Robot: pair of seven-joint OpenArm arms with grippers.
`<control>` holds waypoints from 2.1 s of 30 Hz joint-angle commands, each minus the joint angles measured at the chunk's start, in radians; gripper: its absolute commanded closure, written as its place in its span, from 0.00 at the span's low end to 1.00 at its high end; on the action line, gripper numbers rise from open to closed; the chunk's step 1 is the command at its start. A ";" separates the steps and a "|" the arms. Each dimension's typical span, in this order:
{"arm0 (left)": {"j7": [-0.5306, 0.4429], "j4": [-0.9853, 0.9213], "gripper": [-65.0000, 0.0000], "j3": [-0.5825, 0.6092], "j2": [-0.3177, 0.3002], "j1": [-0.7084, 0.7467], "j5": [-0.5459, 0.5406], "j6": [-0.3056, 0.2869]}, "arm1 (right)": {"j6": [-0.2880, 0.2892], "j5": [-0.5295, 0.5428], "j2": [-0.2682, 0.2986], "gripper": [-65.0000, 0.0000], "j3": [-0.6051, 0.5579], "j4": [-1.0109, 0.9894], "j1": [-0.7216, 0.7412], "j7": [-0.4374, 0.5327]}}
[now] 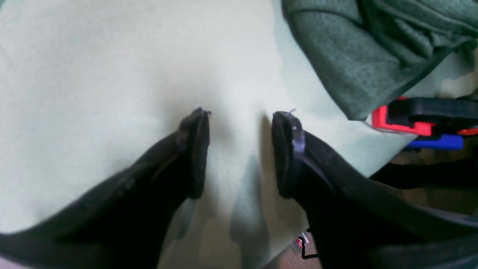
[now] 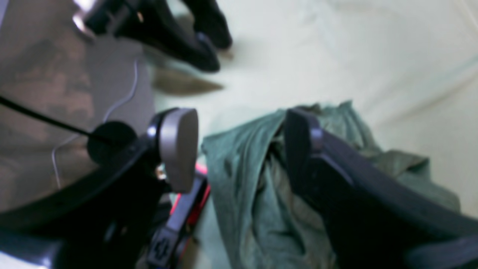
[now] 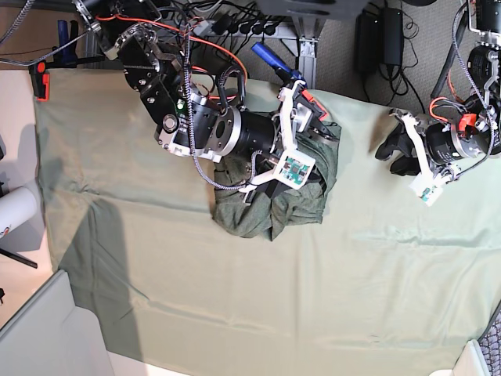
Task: Fold the T-shirt properly
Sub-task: 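Lift the shirt end with the right gripper and fold it toward the left gripper, then release the shirt and reposition the right gripper beside the bundle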
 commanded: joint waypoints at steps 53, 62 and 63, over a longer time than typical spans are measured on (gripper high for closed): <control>0.039 0.180 0.54 -0.006 -0.088 0.003 -0.167 -0.027 | 0.000 0.068 -0.160 1.00 0.351 -0.203 0.104 -0.142; 0.042 0.365 0.54 -0.001 -0.067 0.097 -0.220 -0.027 | 0.008 0.191 -0.097 1.00 0.349 -0.203 -0.013 -0.197; 0.042 0.381 0.54 0.004 -0.057 0.105 -0.219 -0.027 | 0.008 0.190 -0.097 1.00 0.345 -0.203 -0.024 -0.182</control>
